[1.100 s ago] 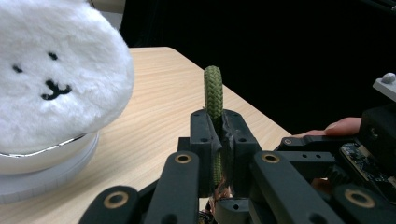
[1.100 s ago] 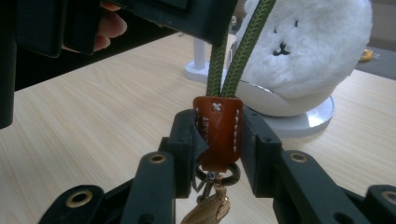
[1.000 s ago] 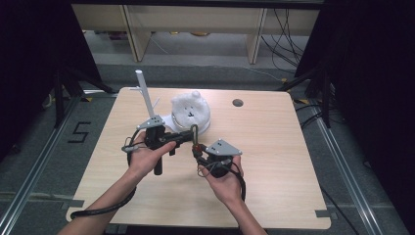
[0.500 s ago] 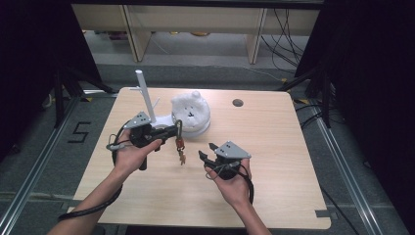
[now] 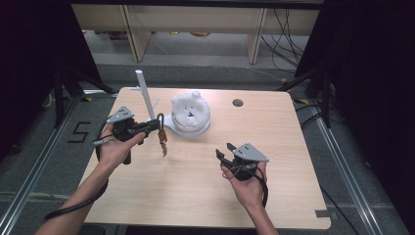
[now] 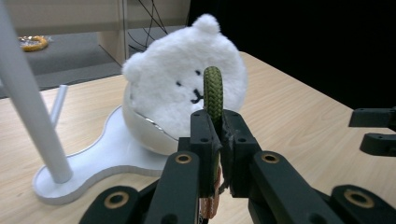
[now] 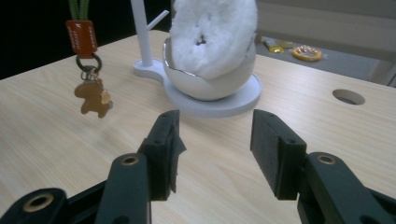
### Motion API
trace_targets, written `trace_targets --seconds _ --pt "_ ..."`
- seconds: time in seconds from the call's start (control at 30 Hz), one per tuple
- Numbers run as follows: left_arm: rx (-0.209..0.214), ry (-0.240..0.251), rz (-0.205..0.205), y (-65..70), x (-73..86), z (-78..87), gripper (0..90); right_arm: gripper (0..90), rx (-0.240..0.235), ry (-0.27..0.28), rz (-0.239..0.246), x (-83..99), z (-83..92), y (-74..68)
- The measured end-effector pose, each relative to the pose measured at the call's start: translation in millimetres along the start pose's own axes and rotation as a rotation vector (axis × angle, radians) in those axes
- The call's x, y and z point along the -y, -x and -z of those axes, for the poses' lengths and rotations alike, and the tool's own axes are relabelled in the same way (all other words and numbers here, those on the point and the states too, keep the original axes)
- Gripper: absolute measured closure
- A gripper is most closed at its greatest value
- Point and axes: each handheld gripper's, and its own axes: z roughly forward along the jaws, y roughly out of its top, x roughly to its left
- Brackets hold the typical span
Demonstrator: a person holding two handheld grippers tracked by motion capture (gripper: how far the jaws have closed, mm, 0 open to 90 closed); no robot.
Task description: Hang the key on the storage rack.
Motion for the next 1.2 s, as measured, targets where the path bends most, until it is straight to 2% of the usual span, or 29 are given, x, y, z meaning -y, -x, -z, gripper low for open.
trace_targets --seconds 0.07,0.13,0.17,0.2,0.23,0.33,0.37,0.43,0.47,0.5,0.53,0.57,0.63,0.67,0.7,0.73,0.77,0.8,0.83,0.9,0.93,0.97,1.0,1.03,1.07,1.1,1.13,1.2 --pt "-0.005 -0.003 -0.003 -2.3 -0.2 1.0 83.9 53.3 -0.012 0.003 -0.009 1.0 0.5 1.5" --pt "-0.017 -0.002 0.001 -6.6 -1.0 2.8 83.9 53.3 0.000 0.001 -0.011 2.3 2.7 4.6" --pt "-0.021 -0.001 0.001 -9.1 -1.5 4.0 83.9 53.3 0.015 -0.003 -0.044 4.6 5.5 6.0" --pt "-0.028 -0.008 -0.008 -12.1 -2.4 5.9 83.9 53.3 0.015 -0.003 -0.044 4.6 5.5 6.0" --pt "-0.033 0.008 0.006 -13.5 -3.1 6.2 83.9 53.3 0.022 0.004 -0.041 7.1 6.4 10.1" --pt "-0.049 0.013 0.003 -20.1 -5.9 9.4 83.9 53.3 0.019 0.015 -0.037 9.6 6.6 13.1" --pt "-0.057 0.022 0.004 -24.5 -7.7 11.4 83.9 53.3 0.036 0.005 -0.042 10.9 9.0 14.7" --pt "-0.064 0.027 0.012 -26.3 -8.3 12.4 83.9 53.3 0.038 0.009 -0.040 11.6 9.1 15.7" --pt "-0.073 0.031 0.016 -28.1 -8.9 13.7 83.8 53.3 0.035 0.020 -0.055 12.4 8.3 15.4" --pt "-0.080 0.033 0.018 -30.1 -9.4 15.0 83.8 53.3 0.042 0.008 -0.031 12.6 9.7 17.6" --pt "-0.086 0.035 0.020 -32.1 -9.7 16.4 83.8 53.3 0.042 0.008 -0.031 12.6 9.7 17.6" --pt "-0.094 0.038 0.022 -33.9 -10.0 17.5 83.9 53.3 0.047 0.000 -0.059 13.4 10.3 16.4" --pt "-0.126 0.039 0.024 -40.0 -10.5 20.8 83.9 53.3 0.054 -0.006 -0.067 13.8 10.7 15.4" --pt "-0.126 0.039 0.024 -40.0 -10.5 20.8 83.8 53.3 0.054 -0.006 -0.067 13.8 10.7 15.4" --pt "-0.138 0.038 0.027 -42.2 -10.7 21.8 83.8 53.3 0.048 -0.001 -0.041 13.8 10.1 17.8" --pt "-0.151 0.037 0.025 -44.7 -10.9 22.8 83.9 53.3 0.046 -0.003 -0.041 14.1 10.1 17.7" --pt "-0.161 0.037 0.027 -47.3 -11.2 23.6 83.9 53.3 0.039 0.007 -0.045 14.8 8.8 17.7" --pt "-0.173 0.037 0.030 -50.0 -11.4 24.5 83.8 53.3 0.045 0.006 -0.073 15.4 8.9 15.1" --pt "-0.188 0.038 0.037 -53.0 -11.8 25.5 83.9 53.3 0.043 0.009 -0.049 15.9 8.3 18.2" --pt "-0.209 0.040 0.045 -57.4 -12.5 27.1 83.9 53.3 0.049 0.003 -0.061 15.9 9.0 17.2" --pt "-0.223 0.040 0.050 -59.8 -13.0 28.1 83.8 53.2 0.050 0.010 -0.036 16.0 8.5 18.6" --pt "-0.245 0.044 0.060 -64.5 -14.2 29.7 83.8 53.3 0.054 -0.003 -0.073 16.2 10.1 16.1" --pt "-0.245 0.044 0.060 -64.5 -14.2 29.7 83.9 53.3 0.054 -0.003 -0.073 16.2 10.1 16.1" --pt "-0.257 0.045 0.062 -66.6 -15.0 30.3 83.9 53.3 0.057 0.005 -0.052 16.3 9.9 17.7" --pt "-0.269 0.045 0.064 -68.2 -16.0 30.6 83.8 53.2 0.055 0.000 -0.074 16.5 10.1 16.1" --pt "-0.278 0.047 0.067 -69.9 -16.8 30.7 83.8 53.2 0.056 -0.001 -0.074 16.6 10.1 16.3" --pt "-0.285 0.049 0.069 -71.4 -17.5 30.6 83.8 53.2 0.051 0.003 -0.050 16.5 9.7 18.9" --pt "-0.299 0.050 0.074 -73.5 -19.0 30.1 83.8 53.1 0.053 0.007 -0.050 16.7 9.7 18.8"
